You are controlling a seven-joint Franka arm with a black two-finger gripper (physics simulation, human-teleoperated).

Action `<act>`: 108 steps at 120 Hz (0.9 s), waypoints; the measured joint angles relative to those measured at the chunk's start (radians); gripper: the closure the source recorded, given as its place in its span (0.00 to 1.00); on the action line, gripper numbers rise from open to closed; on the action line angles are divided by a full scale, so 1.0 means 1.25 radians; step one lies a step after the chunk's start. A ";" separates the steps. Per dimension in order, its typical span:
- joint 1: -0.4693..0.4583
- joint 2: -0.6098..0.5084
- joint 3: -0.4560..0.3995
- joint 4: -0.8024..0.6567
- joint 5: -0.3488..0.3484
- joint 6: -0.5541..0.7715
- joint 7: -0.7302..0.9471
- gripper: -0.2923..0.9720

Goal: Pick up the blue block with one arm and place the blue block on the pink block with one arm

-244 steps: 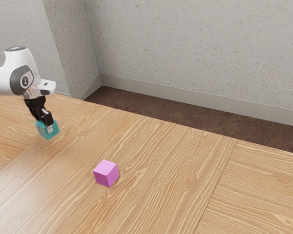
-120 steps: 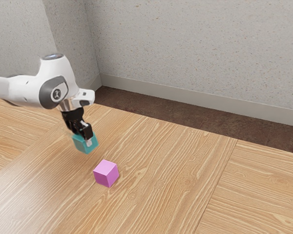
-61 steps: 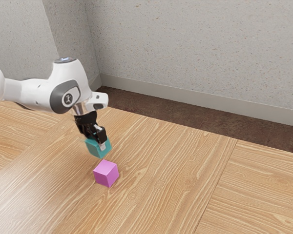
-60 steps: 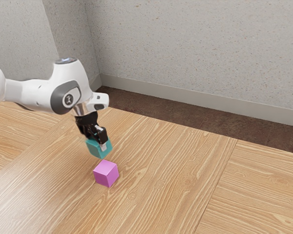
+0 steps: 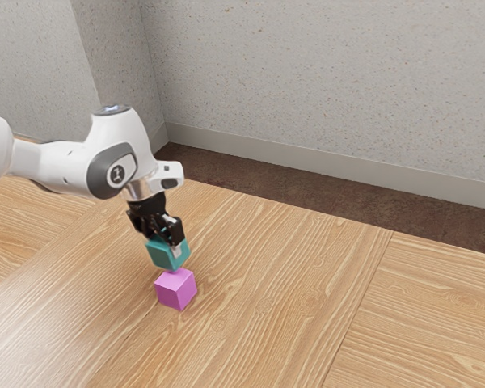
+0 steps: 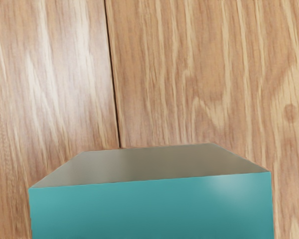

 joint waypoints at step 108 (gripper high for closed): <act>0.000 -0.070 -0.026 -0.072 -0.014 0.001 -0.091 0.51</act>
